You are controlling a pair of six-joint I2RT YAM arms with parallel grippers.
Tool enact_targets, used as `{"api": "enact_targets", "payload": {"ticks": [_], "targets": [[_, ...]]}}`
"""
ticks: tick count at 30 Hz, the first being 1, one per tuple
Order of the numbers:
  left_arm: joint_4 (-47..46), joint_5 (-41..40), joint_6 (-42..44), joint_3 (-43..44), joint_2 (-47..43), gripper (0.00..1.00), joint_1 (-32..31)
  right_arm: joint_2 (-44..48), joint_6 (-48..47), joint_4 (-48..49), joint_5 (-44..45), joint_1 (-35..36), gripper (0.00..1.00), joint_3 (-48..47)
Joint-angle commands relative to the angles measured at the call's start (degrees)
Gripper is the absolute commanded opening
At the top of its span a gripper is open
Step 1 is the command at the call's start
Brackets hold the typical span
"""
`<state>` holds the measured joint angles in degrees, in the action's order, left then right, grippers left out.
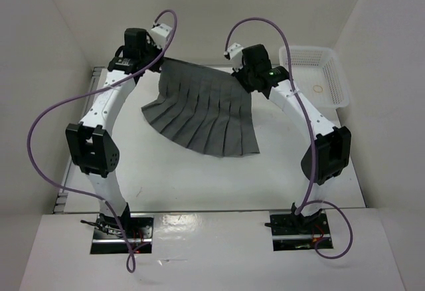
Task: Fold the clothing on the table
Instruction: Fold the skirt
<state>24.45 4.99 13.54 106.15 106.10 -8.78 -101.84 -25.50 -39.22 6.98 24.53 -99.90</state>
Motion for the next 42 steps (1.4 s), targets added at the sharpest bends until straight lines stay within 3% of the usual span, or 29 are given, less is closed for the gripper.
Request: {"api": "enact_targets", "payload": {"ticks": [1,7,11,16,19,26,29,31,32,33,34,37,42], "targets": [[-3.1,-6.1,-2.5,7.5,4.3,0.07,1.3,3.1,1.8,3.1,15.1,-2.2,0.0,-0.8],[-1.7,-4.3,-4.9,17.3,12.8,0.08,1.3,3.1,1.9,3.0,15.0,-2.2,0.0,1.5],[-1.1,-2.7,-4.9,17.3,14.8,0.08,1.3,4.2,0.2,-2.6,6.0,-1.6,0.0,2.0],[-3.0,1.5,-4.3,9.4,13.1,0.08,2.6,3.3,-5.3,-16.3,-15.7,-1.6,0.0,-1.4],[-5.0,2.9,-2.9,0.6,9.1,0.08,3.8,0.4,-8.0,-24.6,-22.9,0.9,0.0,-2.8],[-8.2,2.0,-0.3,-14.6,2.3,0.13,6.0,-2.7,-8.1,-27.2,-26.3,7.7,0.0,-0.4],[-9.3,1.4,-0.3,-17.2,0.7,0.36,7.2,-4.1,-8.7,-28.9,-28.6,10.2,0.04,-0.9],[-9.9,0.9,-0.3,-19.3,0.1,0.53,7.2,-4.9,-9.3,-29.5,-30.4,12.9,0.16,-0.9],[-9.9,0.9,-0.3,-19.8,-0.5,0.59,7.7,-5.6,-9.3,-29.5,-30.5,14.0,0.2,-0.1],[-10.5,-0.7,-0.3,-20.4,-0.5,0.64,7.7,-6.3,-9.3,-29.5,-32.1,15.0,0.31,0.6],[-11.1,-1.6,-1.0,-20.9,-1.1,0.71,7.7,-6.4,-10.1,-30.0,-33.1,16.7,0.35,0.6],[-11.6,-4.9,-2.2,-22.6,-2.4,0.79,8.2,-9.1,-11.7,-32.0,-37.3,18.6,0.48,0.6],[-11.5,-6.2,-3.6,-25.1,-6.1,0.89,10.3,-11.0,-14.0,-35.0,-41.1,20.1,0.6,-0.6]]}}
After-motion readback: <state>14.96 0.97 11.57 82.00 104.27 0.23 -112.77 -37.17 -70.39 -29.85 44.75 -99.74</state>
